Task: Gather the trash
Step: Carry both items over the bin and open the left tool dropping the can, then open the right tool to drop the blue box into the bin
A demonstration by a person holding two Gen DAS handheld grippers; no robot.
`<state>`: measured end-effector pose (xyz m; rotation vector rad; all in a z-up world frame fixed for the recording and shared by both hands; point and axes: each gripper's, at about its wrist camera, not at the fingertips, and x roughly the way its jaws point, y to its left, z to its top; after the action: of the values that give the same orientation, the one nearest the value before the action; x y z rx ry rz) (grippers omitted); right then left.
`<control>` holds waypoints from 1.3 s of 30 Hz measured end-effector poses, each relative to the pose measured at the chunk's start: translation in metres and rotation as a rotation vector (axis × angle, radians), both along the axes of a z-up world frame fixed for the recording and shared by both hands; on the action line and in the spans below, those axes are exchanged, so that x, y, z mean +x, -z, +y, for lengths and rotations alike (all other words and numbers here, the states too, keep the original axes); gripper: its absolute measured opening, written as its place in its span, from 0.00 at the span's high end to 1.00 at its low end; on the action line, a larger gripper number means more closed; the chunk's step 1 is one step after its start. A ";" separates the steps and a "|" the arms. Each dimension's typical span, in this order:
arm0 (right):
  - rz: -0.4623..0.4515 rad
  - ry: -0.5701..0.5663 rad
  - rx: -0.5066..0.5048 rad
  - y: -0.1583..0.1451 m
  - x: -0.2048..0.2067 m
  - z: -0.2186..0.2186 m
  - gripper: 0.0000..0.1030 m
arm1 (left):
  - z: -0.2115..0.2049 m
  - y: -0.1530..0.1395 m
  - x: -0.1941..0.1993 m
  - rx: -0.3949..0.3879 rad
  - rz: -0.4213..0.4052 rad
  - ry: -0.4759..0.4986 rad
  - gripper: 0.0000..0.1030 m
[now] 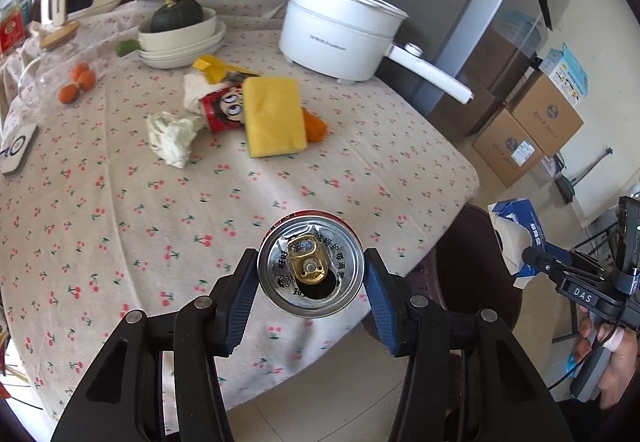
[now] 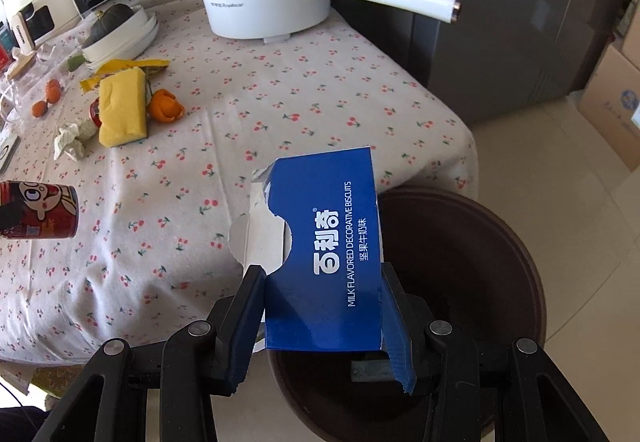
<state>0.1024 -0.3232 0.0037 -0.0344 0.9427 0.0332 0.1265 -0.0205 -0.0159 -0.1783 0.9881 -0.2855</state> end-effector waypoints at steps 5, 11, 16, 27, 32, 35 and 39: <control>0.022 0.044 -0.008 0.010 -0.015 -0.030 0.53 | -0.059 0.003 -0.006 -0.004 0.008 0.115 0.47; 0.037 0.099 -0.010 0.018 -0.035 -0.069 0.53 | -0.127 0.014 -0.012 -0.018 0.027 0.236 0.47; 0.057 0.142 -0.016 0.025 -0.045 -0.095 0.53 | -0.175 0.030 -0.013 -0.011 0.043 0.316 0.47; 0.085 0.172 -0.033 0.037 -0.049 -0.119 0.53 | -0.206 0.057 -0.004 0.054 0.083 0.348 0.43; 0.090 0.171 -0.036 0.039 -0.047 -0.120 0.53 | -0.195 0.056 0.001 0.105 0.066 0.284 0.23; 0.094 0.165 -0.041 0.040 -0.046 -0.116 0.53 | -0.183 0.053 0.004 0.113 0.061 0.253 0.18; 0.099 0.155 -0.048 0.042 -0.043 -0.110 0.53 | -0.165 0.047 0.004 0.124 0.049 0.216 0.14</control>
<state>0.0595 -0.4329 -0.0381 -0.0041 1.0430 -0.1322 0.1303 -0.1854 -0.0634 0.0354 1.0719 -0.4172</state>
